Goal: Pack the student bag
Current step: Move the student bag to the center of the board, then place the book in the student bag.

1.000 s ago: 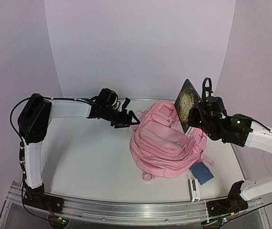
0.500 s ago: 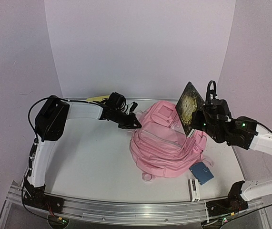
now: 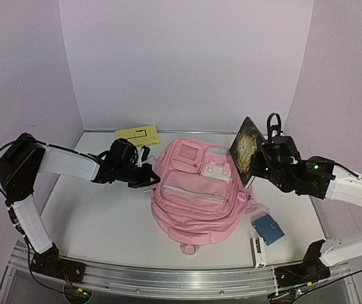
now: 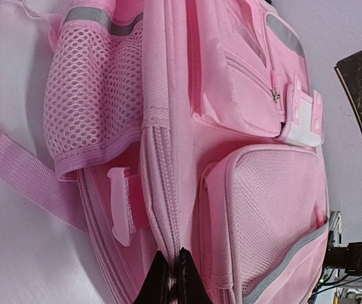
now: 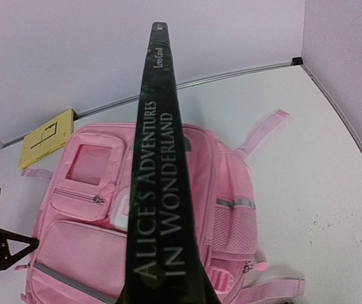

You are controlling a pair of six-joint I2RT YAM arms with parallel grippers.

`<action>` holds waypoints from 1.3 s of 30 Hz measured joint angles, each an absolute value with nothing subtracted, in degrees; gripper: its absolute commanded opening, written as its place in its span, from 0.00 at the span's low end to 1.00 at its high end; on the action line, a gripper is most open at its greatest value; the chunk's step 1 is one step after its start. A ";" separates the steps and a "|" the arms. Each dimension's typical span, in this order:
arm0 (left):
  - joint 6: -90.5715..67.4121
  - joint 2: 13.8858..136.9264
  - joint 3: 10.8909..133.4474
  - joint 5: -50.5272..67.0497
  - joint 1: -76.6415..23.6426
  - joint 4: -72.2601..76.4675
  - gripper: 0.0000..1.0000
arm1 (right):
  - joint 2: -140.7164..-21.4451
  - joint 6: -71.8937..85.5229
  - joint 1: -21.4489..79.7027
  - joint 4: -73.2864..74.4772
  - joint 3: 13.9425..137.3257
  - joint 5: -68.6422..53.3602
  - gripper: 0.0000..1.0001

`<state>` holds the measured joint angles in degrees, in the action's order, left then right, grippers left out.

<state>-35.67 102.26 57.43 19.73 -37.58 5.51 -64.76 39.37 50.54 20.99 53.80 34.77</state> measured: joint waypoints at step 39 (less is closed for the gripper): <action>-3.62 87.43 60.75 -9.19 -62.85 -28.95 0.83 | -62.42 41.67 50.54 19.09 50.42 29.91 0.00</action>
<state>-3.62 87.43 60.75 -9.19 -62.85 -28.95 -62.42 41.67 50.54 19.09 50.42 29.91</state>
